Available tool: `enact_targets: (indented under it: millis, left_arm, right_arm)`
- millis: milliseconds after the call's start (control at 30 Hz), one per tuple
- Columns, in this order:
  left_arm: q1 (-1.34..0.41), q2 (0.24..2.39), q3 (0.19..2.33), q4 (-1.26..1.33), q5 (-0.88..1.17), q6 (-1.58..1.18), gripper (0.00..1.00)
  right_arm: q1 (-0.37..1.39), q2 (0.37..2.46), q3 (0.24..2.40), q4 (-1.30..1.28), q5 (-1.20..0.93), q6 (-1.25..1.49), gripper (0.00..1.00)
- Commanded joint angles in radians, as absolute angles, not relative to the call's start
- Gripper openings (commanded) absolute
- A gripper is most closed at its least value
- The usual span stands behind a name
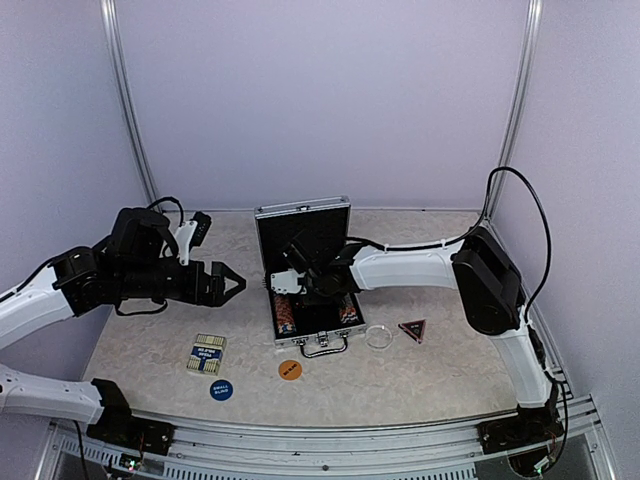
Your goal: Pack up texas hold em set
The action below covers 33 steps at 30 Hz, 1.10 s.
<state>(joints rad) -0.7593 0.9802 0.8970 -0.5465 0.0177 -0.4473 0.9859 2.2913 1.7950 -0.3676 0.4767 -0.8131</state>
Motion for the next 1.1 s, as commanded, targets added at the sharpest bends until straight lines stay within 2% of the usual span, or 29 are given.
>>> enact_targets:
  millis: [0,100,267,367,533,567,667,900,967,1067]
  left_arm:
    - [-0.753,0.956,0.882,-0.522,0.011,-0.457,0.99]
    - [-0.752,0.956,0.875,-0.517,0.013,-0.459,0.99]
    - [-0.753,0.957,0.869,-0.509,0.018,-0.46,0.99]
    - [-0.752,0.957,0.869,-0.508,0.02,-0.46,0.99]
    - [-0.752,0.957,0.869,-0.505,0.019,-0.459,0.99]
    - [-0.753,0.958,0.868,-0.504,0.02,-0.46,0.99]
    - [-0.752,0.96,0.869,-0.502,0.021,-0.459,0.99]
    - [-0.752,0.963,0.867,-0.499,0.025,-0.457,0.99]
    - [-0.753,0.963,0.868,-0.498,0.026,-0.457,0.99]
    - [-0.752,0.963,0.867,-0.496,0.026,-0.457,0.99]
  right_arm:
    - [0.977,2.302,1.834,-0.317,0.5,-0.821,0.12]
    - [0.973,2.311,1.836,-0.311,0.505,-0.822,0.12]
    - [0.973,2.319,1.836,-0.299,0.512,-0.824,0.22]
    - [0.973,2.32,1.835,-0.293,0.513,-0.827,0.33]
    - [0.972,2.322,1.835,-0.291,0.515,-0.828,0.35]
    - [0.972,2.322,1.834,-0.291,0.515,-0.828,0.39]
    - [0.972,2.32,1.835,-0.294,0.519,-0.828,0.44]
    - [0.972,2.311,1.826,-0.297,0.521,-0.83,0.5]
    - [0.973,2.308,1.824,-0.299,0.522,-0.828,0.59]
    - [0.974,2.3,1.821,-0.301,0.522,-0.827,0.61]
